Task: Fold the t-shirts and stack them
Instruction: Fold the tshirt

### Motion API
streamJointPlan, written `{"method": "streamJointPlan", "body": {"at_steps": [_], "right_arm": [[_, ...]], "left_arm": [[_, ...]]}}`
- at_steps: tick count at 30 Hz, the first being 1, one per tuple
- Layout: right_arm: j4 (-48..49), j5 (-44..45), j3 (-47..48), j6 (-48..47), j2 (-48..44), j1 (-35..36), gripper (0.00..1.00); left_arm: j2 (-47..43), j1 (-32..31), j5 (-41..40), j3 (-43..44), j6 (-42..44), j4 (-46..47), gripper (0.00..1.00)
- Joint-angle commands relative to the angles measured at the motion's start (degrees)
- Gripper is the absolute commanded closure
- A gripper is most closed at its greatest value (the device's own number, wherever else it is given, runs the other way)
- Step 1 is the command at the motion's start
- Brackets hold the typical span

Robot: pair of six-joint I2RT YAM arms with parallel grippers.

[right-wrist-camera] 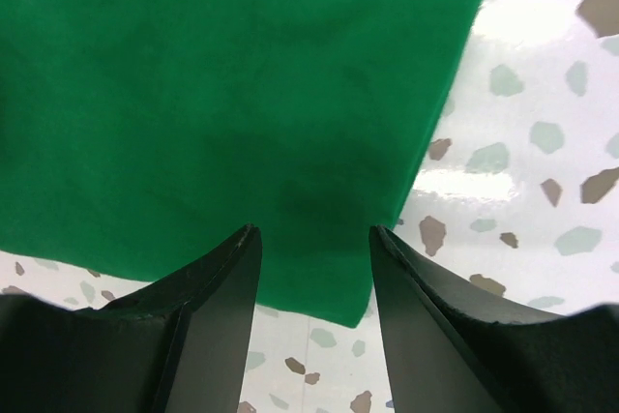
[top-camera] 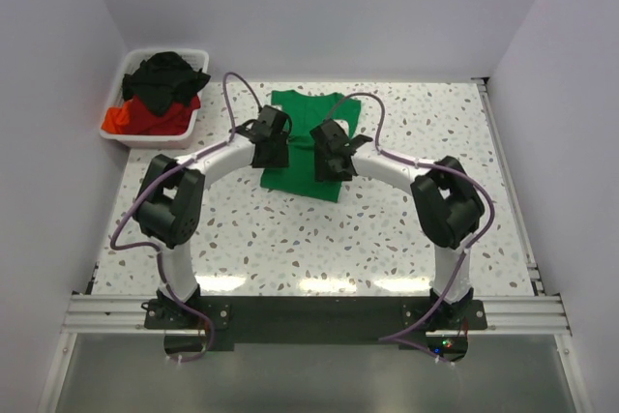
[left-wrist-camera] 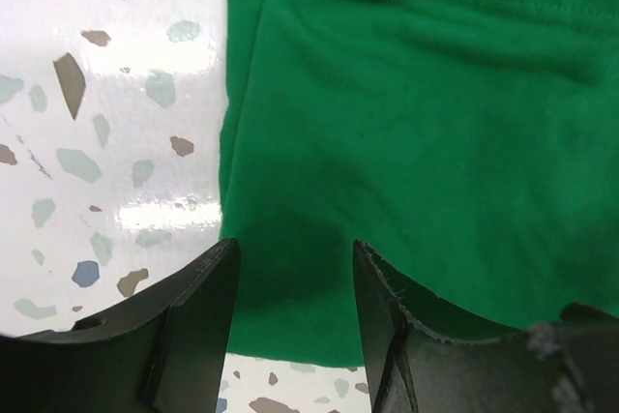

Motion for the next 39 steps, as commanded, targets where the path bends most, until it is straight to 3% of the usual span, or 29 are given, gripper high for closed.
{"method": "streamJointPlan", "body": {"at_steps": [1, 18, 39], "right_arm": [[-1.78, -1.34, 3.05, -0.89, 2.13, 1.88, 0.48], [-3.54, -0.11, -5.73, -1.24, 1.53, 3.11, 0.49], [-2.67, -3.18, -26.99, -0.72, -13.58, 3.11, 0.51]], "left_arm": [[-0.78, -0.55, 1.62, -0.81, 1.11, 0.05, 0.45], [-2.01, -4.59, -5.59, -12.5, -1.26, -2.14, 0.46], [-14.75, -9.68, 0.39, -29.99, -12.94, -3.55, 0.46]]}}
